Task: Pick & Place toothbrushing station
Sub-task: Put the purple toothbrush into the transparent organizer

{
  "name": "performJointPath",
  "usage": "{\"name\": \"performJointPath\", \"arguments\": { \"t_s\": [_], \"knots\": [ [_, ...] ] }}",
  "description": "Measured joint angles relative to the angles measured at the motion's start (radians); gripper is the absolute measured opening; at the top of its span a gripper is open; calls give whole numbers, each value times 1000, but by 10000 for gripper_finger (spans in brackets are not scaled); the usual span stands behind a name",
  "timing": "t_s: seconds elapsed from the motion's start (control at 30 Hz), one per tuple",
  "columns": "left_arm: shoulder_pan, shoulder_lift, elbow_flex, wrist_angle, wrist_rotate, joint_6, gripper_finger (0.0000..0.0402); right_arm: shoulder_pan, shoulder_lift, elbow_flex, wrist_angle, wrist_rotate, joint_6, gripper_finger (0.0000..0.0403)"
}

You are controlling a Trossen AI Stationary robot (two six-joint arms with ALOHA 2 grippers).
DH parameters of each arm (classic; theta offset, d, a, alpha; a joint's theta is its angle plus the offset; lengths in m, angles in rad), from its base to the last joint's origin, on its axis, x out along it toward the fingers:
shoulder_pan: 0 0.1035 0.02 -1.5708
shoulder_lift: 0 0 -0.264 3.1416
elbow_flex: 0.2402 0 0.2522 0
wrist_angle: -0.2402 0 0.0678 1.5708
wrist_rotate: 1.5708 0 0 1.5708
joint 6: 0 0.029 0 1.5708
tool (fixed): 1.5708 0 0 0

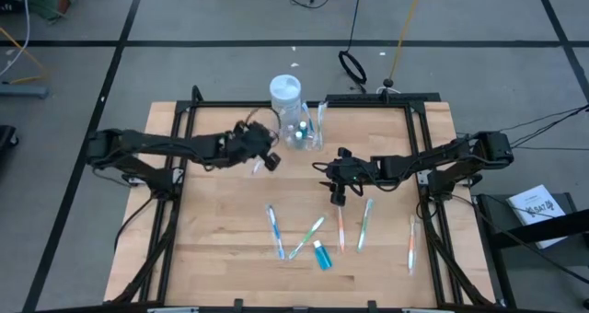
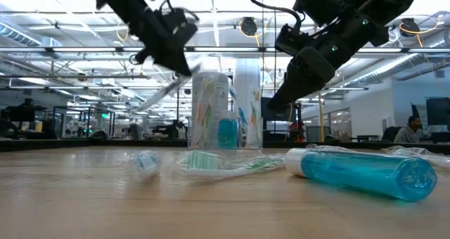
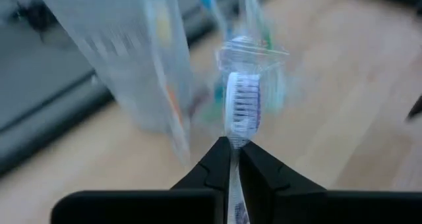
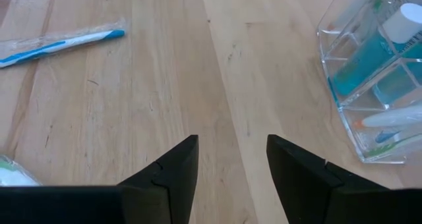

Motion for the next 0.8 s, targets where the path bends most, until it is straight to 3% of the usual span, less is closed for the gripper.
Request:
{"name": "performJointPath", "arguments": {
  "t_s": [0.13,0.27,0.47,0.8],
  "knots": [
    [32,-47,0,185,-38,157,12,0,0,0,2,0,0,169],
    [75,-27,-27,489,-83,346,6,0,0,0,14,0,0,169],
    [120,54,-140,967,27,540,16,0,0,-27,44,0,0,169],
    [148,270,-210,1313,-30,687,7,-1,0,-92,129,0,0,169]
  ]
}}
